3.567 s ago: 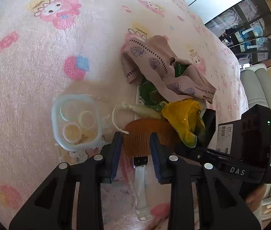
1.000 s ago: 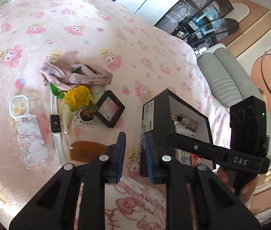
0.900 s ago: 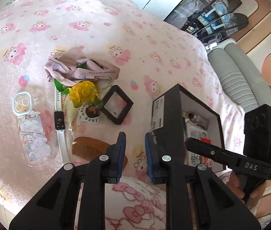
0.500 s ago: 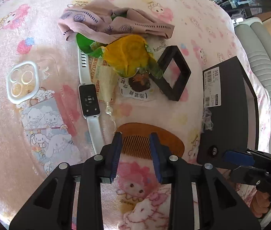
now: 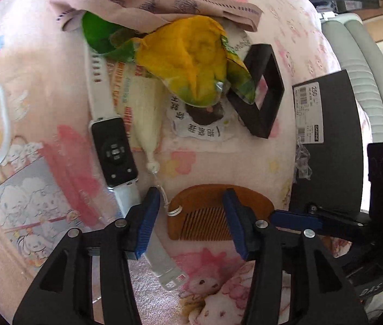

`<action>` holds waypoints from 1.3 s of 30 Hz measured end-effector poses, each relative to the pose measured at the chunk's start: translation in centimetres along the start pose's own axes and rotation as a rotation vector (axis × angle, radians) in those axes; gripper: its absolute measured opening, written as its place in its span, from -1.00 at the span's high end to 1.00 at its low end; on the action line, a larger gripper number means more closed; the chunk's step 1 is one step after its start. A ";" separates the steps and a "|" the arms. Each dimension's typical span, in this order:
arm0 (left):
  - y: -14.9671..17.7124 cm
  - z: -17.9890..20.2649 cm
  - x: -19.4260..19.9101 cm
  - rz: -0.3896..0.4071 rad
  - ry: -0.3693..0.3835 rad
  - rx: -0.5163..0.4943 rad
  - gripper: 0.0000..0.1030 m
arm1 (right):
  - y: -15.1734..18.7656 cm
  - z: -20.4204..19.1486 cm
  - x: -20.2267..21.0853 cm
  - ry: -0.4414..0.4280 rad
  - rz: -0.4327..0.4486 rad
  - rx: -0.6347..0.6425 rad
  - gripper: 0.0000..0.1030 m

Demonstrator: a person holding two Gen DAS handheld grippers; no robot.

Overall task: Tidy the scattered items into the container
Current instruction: 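Close the right gripper on the wooden comb and lift it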

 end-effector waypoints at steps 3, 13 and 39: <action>0.3 -0.3 0.0 0.000 0.029 0.015 0.44 | 0.3 0.8 -0.9 -0.013 -0.022 -0.043 -0.23; 2.3 -1.8 2.4 0.065 0.139 0.078 0.70 | -1.9 1.1 -0.2 -0.079 0.075 -0.010 -0.32; 2.9 -5.5 3.0 0.134 0.127 0.214 0.58 | -1.8 0.3 -2.8 -0.062 -0.014 0.014 -0.31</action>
Point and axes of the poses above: each gripper's, at about its wrist camera, not at the fingertips, and x roughly against the way its jaws point, z to its right, y to its underside, the point moved 4 cm from there along -x, roughly the way its jaws point, and after that the axes turned 12 degrees about -y, right-handed, at the moved point
